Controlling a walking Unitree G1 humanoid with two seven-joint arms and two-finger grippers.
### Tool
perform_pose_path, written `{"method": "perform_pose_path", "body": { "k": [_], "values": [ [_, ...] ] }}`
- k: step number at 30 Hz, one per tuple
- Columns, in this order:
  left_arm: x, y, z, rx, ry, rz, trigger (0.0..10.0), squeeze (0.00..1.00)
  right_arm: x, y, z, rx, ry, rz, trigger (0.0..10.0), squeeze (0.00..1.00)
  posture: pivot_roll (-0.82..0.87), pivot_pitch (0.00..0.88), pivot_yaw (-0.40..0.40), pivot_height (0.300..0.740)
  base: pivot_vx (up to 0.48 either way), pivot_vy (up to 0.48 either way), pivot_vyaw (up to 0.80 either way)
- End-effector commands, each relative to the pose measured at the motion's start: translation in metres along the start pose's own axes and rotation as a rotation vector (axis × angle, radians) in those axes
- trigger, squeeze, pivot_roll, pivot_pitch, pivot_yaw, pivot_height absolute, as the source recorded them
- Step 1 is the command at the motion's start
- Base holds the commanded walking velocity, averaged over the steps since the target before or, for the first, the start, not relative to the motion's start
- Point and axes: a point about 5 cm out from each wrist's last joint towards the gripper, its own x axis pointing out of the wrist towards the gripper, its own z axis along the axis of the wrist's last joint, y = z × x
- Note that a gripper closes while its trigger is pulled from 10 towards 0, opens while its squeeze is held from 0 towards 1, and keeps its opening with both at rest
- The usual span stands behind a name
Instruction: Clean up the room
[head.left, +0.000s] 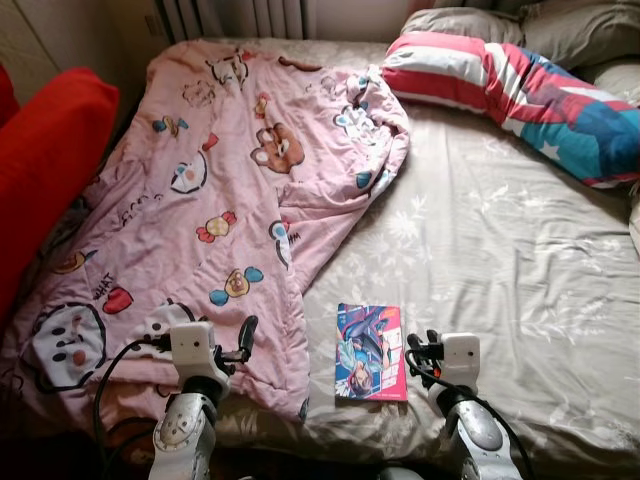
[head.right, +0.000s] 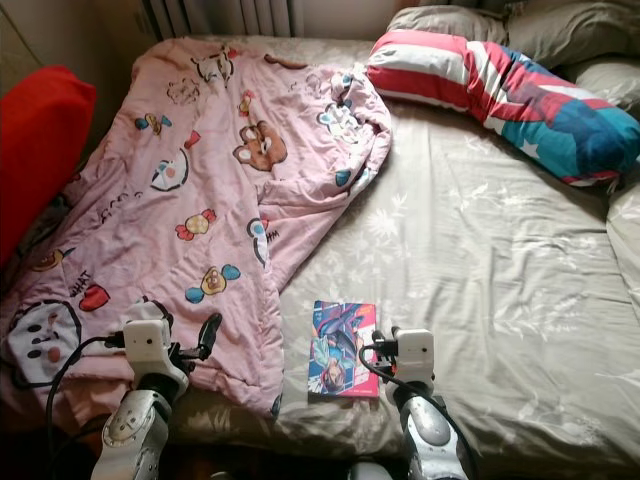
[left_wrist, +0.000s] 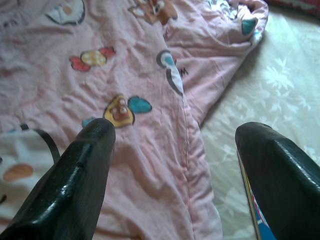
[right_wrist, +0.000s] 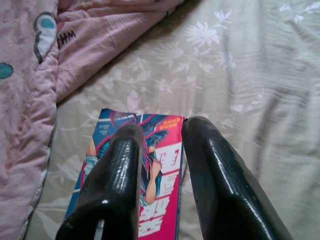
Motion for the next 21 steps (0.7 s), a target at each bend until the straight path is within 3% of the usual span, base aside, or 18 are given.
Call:
{"method": "perform_pose_path", "body": {
  "k": [1,21],
  "values": [
    [-0.007,0.002,-0.008,-0.002,0.038,0.009,10.0,0.0,-0.006,0.002,-0.009,0.001,0.035,-0.001,10.0,0.0,-0.03,0.243,0.008,0.666,0.0,0.0,0.0],
    [-0.003,0.002,-0.014,0.003,0.069,-0.003,10.0,0.0,-0.001,0.015,-0.004,0.004,0.029,0.04,10.0,0.0,-0.03,0.22,0.021,0.641,0.0,0.0,0.0]
  ]
}}
